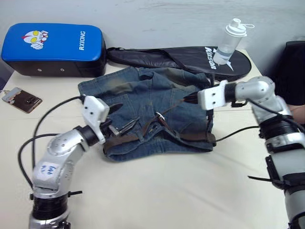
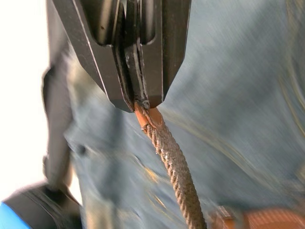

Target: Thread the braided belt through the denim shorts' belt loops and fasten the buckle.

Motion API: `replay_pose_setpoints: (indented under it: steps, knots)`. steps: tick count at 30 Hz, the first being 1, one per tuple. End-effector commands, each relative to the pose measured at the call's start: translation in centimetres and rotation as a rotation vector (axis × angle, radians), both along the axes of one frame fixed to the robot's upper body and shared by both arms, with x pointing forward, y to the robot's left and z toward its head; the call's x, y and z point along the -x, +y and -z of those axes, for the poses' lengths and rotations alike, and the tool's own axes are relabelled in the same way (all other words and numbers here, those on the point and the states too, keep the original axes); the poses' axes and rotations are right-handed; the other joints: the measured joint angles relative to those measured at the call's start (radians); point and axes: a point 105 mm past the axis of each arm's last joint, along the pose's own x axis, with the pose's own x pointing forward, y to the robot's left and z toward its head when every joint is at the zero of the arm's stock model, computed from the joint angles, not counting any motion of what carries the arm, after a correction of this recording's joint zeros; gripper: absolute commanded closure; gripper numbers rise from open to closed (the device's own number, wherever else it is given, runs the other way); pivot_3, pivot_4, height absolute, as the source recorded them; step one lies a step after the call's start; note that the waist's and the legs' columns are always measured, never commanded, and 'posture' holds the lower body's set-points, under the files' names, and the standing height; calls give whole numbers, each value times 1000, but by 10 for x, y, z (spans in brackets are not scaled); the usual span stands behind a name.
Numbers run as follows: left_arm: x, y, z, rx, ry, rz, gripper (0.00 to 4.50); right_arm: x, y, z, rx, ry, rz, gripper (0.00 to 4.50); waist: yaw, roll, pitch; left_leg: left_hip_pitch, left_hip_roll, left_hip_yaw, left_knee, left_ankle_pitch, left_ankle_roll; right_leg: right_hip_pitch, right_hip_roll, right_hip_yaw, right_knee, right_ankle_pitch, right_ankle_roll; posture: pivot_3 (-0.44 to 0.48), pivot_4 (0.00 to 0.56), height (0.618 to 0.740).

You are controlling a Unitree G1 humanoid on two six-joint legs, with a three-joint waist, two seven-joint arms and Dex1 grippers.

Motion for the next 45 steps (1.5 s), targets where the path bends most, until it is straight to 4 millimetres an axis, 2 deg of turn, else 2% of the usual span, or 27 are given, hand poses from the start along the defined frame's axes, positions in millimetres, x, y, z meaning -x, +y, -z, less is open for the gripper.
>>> replay_pose_setpoints:
  steps: [1, 5, 9, 10, 11, 12, 16, 19, 24, 26, 27, 28, 29, 30, 31, 33, 37, 39, 40, 43, 44, 45]
  knots:
    - [-1, -39, -25, 52, -49, 114, 98, 2, 11, -36, -63, -97, -33, 4500, 2, 0, 0, 0, 0, 0, 0, 0, 0, 0, 0, 0, 0, 0, 0, 0, 150, 740]
    - [-15, -61, -29, 22, -64, 102, 98, 5, 21, -41, -79, -96, -59, 4500, 0, 0, 0, 0, 0, 0, 0, 0, 0, 1, 1, 0, -1, 0, 1, 0, 150, 740]
    - [-35, -75, -22, -62, -78, 42, 98, 12, 33, -43, -114, -85, -96, 4500, -5, 0, 0, 0, 0, 1, 0, 1, 0, 0, 1, 0, 0, 0, 0, 0, 150, 740]
    - [-37, -77, -20, -67, -76, 40, 631, 13, 34, -43, -118, -83, -100, 4500, -5, 0, 0, 0, 0, 1, 0, 1, 0, 0, 2, 1, 0, 0, 0, 0, 150, 740]
    - [-38, -78, -19, -72, -75, 38, 819, 15, 35, -44, -121, -80, -102, 4500, -5, 0, 0, 0, 1, 1, 0, 1, -1, -1, 2, 1, 1, 0, 0, 0, 150, 740]
    - [-40, -80, -18, -73, -69, 40, 1202, 17, 37, -45, -133, -75, -107, 4500, -4, 0, 0, 0, 1, 1, 0, 1, -1, -1, 2, 1, 0, 0, 0, 0, 150, 740]
    - [-41, -87, -9, -91, -43, 67, 2972, 24, 44, -49, -178, -54, -122, 4500, 0, 0, 0, 0, 1, 1, 0, 1, -1, -1, 1, 1, 0, 0, 0, 0, 150, 740]
    - [-42, -88, -12, -61, -43, 71, 4342, 28, 47, -47, -199, -29, -122, 4500, 1, 0, 0, 0, 1, 1, 0, 1, -1, -1, 1, 1, 1, 0, 0, 0, 150, 740]
    - [-42, -78, -16, 39, -10, 33, 4429, 31, 50, -36, -315, 92, -90, 4500, 0, 0, 0, 0, 1, 1, 0, 1, 0, -1, 1, 1, 1, 0, 0, 0, 150, 740]
    - [-44, -65, -16, 201, 79, -13, 4500, 33, 45, -29, -377, 189, -60, 3664, 0, 0, 0, 0, 1, 1, 0, 1, 0, -1, 1, 1, 1, 0, 0, 0, 150, 740]
    - [-46, -57, -15, 310, 131, -40, 4500, 34, 43, -27, -400, 217, -50, 3420, 0, 0, 0, 0, 1, 1, 0, 1, 0, -1, 1, 1, 1, 0, 0, 0, 150, 740]
    - [-47, -48, -13, 411, 180, -70, 4500, 33, 40, -26, -420, 224, -30, 2881, 1, 0, 0, 0, 1, 1, 0, 1, 0, 0, 1, 1, 1, 0, 0, 0, 150, 740]
    - [-47, -41, -11, 483, 219, -91, 4500, 32, 37, -26, -437, 222, -10, 2774, 1, 0, 0, 0, 1, 1, 1, 1, 0, 0, 1, 1, 1, 0, 0, 0, 150, 740]
    - [-47, -35, -7, 545, 261, -108, 4500, 30, 35, -26, -476, 231, 12, 2125, 1, 0, 0, -1, 1, 0, 1, 1, 0, -1, 1, 0, 1, 0, 0, 0, 150, 740]
    - [-45, -28, -1, 605, 304, -134, 4500, 29, 33, -21, -514, 295, 34, 1799, 1, 0, 0, -1, 1, 0, 1, 1, 0, -1, 1, 0, 1, 0, 0, 0, 150, 740]
    - [-42, -21, 6, 677, 366, -165, 4500, 30, 34, -14, -571, 395, 54, 1799, 0, 0, 0, -1, 1, 0, 1, 1, 0, 0, 1, 0, 1, 0, 0, 0, 150, 740]
    - [-30, -24, 18, 742, 477, -149, 4500, 29, 54, -1, -772, 621, 86, 1799, -1, 0, 0, -1, 1, -1, 1, 1, 0, 0, 1, 0, 1, 0, 0, 0, 150, 740]
    - [-27, -27, 20, 776, 504, -146, 4500, 33, 71, 11, -798, 736, 73, 2381, -2, 0, 0, -1, 1, -1, 1, 1, 0, 0, 1, 0, 1, 0, 0, 0, 150, 740]
    - [-26, -27, 21, 786, 510, -146, 4500, 36, 77, 15, -798, 768, 62, 2381, -2, 0, 0, -1, 1, -1, 1, 1, 0, 0, 1, 0, 1, 0, 0, 0, 150, 740]
    - [-25, -30, 22, 815, 535, -147, 4500, 46, 93, 24, -784, 863, 33, 3802, 1, 0, 0, -1, 0, -1, 1, 1, 0, 0, 1, 0, 1, 0, 0, 0, 150, 740]
    - [-24, -31, 22, 823, 542, -145, 4500, 50, 99, 31, -763, 902, 32, 4405, 1, -1, 0, -1, 0, -1, 1, 1, 0, 0, 1, 0, 1, 0, 0, 0, 150, 740]
    - [-23, -31, 22, 831, 548, -147, 4500, 53, 104, 40, -739, 937, 44, 4464, 1, 0, 0, -1, 0, -1, 1, 1, 0, 0, 1, 0, 1, 0, 0, 0, 150, 740]
